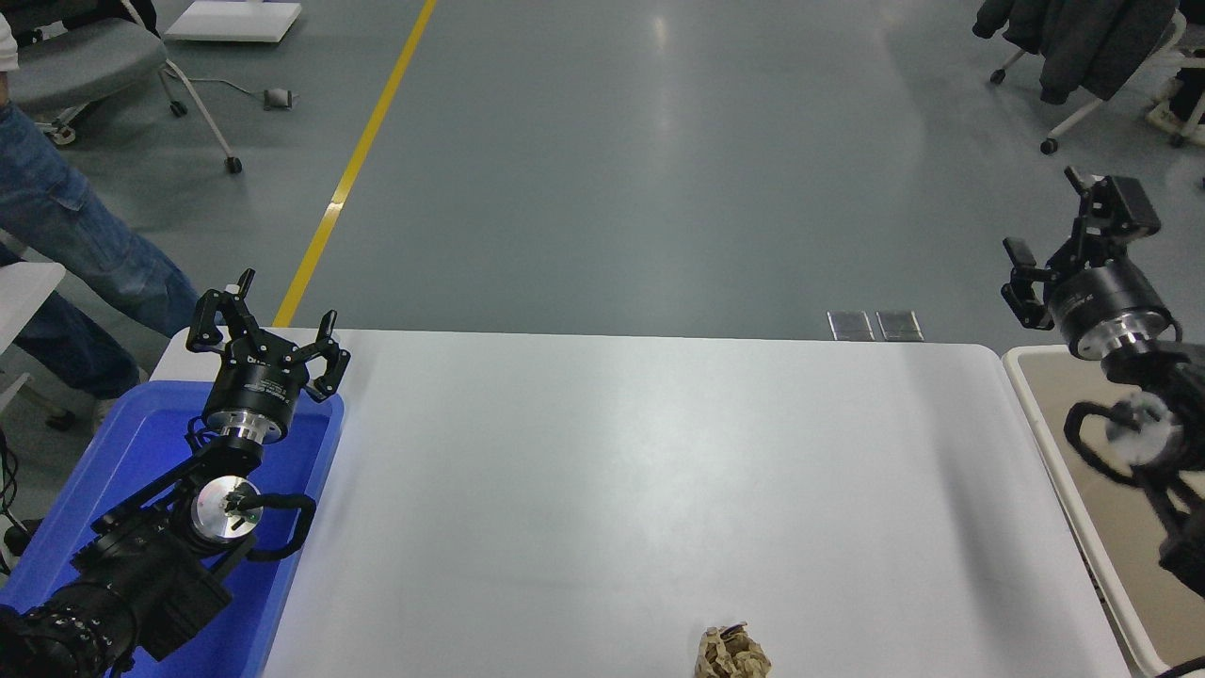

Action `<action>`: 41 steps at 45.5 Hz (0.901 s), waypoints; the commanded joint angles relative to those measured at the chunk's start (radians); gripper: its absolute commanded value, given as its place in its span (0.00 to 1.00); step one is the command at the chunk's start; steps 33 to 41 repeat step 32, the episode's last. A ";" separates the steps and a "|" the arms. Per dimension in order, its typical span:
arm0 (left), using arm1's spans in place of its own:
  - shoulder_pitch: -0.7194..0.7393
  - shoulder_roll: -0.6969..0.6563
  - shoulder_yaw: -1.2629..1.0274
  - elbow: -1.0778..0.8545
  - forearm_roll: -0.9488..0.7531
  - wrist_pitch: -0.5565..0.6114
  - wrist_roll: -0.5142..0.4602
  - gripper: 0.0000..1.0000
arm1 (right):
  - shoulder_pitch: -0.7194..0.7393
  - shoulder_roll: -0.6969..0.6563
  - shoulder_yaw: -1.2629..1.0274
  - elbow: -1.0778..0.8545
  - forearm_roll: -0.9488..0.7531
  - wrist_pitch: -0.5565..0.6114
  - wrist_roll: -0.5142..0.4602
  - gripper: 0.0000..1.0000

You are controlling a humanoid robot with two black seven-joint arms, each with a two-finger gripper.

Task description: Dispose of the paper cup in the dustbin

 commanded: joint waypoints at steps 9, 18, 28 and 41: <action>0.000 0.000 0.000 0.000 0.000 0.000 0.000 1.00 | -0.057 0.045 0.041 0.029 0.000 0.002 0.029 1.00; 0.000 0.000 0.000 0.000 -0.001 0.000 0.001 1.00 | -0.059 0.047 0.041 0.030 0.000 0.002 0.029 1.00; 0.000 0.000 0.000 0.000 -0.001 0.000 0.000 1.00 | -0.062 0.049 0.041 0.030 0.000 0.000 0.029 1.00; 0.000 0.000 0.000 0.000 -0.001 0.000 0.001 1.00 | -0.062 0.047 0.041 0.030 0.000 0.000 0.029 1.00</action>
